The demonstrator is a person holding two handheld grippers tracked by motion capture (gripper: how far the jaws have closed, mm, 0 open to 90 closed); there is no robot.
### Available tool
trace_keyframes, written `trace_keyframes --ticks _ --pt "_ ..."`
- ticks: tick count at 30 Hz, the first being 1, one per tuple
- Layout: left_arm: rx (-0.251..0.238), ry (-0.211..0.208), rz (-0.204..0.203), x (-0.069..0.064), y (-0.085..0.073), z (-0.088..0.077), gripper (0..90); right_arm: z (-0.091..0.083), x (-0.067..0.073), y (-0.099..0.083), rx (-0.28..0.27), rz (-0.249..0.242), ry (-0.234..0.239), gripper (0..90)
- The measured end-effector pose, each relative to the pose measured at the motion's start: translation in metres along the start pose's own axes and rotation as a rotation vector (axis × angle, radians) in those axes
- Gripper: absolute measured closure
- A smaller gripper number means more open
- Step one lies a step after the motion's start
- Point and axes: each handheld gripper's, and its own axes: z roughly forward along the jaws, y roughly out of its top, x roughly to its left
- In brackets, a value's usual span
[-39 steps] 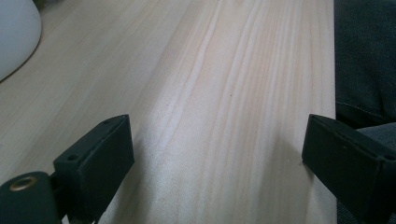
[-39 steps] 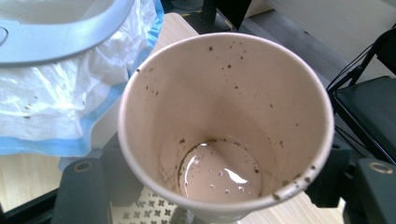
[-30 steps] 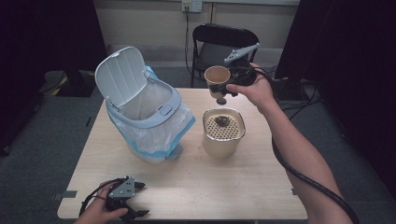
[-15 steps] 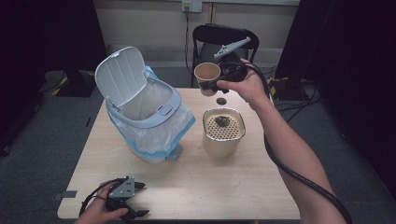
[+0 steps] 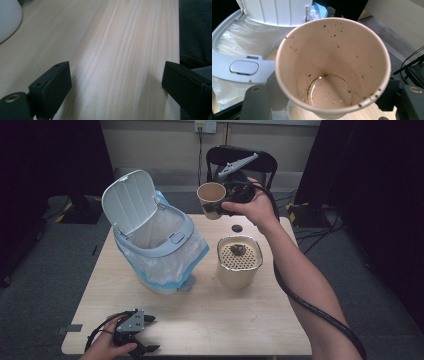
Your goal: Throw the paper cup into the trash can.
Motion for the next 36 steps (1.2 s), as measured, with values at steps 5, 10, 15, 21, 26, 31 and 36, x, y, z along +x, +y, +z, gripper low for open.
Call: trace_keyframes --ticks 5,10,15,21,26,31,36 --pt "0.000 0.000 0.000 0.000 0.000 0.000 8.4 0.004 0.004 0.009 -0.002 -0.007 0.008 29.0" --pt "-0.001 0.000 0.000 0.000 0.000 0.000 8.4 0.008 0.009 0.016 -0.010 -0.014 0.018 29.1" --pt "-0.002 -0.003 0.000 0.000 0.000 0.000 8.4 0.012 0.013 0.023 -0.018 -0.019 0.032 29.1" --pt "0.000 0.000 0.000 0.000 0.000 0.000 8.4 0.017 0.019 0.031 -0.022 -0.030 0.045 29.0" --pt "-0.006 -0.003 -0.001 0.000 0.000 0.000 8.4 0.023 0.026 0.037 -0.027 -0.038 0.064 29.0" --pt "0.000 0.000 0.000 0.000 0.000 0.000 8.4 0.028 0.030 0.040 -0.030 -0.037 0.078 28.9" --pt "-0.001 -0.002 0.000 0.000 0.000 0.000 8.4 0.035 0.037 0.046 -0.036 -0.048 0.095 28.9"
